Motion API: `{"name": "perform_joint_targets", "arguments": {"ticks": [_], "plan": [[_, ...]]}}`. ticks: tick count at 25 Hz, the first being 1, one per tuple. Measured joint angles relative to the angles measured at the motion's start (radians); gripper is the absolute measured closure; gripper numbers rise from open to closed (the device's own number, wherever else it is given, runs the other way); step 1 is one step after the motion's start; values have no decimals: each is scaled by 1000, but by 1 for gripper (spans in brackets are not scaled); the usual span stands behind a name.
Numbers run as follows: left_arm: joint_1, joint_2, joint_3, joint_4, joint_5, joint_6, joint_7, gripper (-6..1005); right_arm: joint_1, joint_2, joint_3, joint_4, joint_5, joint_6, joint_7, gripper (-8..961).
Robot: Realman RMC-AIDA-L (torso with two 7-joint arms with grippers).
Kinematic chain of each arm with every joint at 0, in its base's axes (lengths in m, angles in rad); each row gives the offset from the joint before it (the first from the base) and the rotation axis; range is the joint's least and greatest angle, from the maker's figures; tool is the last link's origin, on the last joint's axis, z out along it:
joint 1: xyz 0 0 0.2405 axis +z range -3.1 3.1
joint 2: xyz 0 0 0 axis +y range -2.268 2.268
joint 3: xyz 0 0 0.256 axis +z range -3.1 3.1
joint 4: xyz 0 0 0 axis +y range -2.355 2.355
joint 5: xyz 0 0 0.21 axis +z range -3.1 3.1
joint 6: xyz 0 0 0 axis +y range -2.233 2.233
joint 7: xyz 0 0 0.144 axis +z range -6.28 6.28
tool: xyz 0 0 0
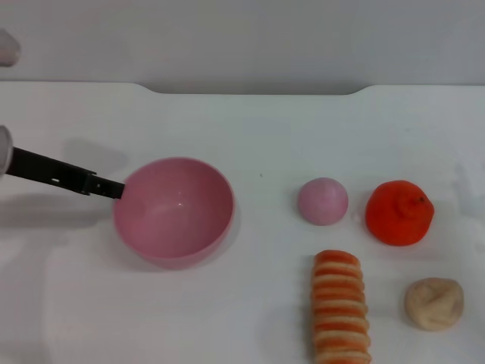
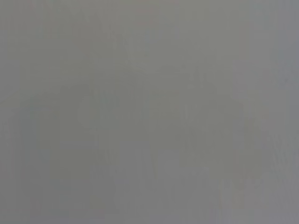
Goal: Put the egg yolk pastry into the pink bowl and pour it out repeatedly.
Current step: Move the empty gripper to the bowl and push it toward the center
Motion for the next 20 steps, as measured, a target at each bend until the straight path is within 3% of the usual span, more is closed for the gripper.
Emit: {"name": "perform_joint_targets", "arguments": {"ticks": [11, 20], "plan": [[-63, -8, 59, -130, 3, -82, -28, 364, -1, 1, 0, -3, 0, -7, 0, 415], [-66, -6, 92, -178, 5, -155, -21, 365, -4, 0, 0, -4, 0, -12, 0, 415]]}}
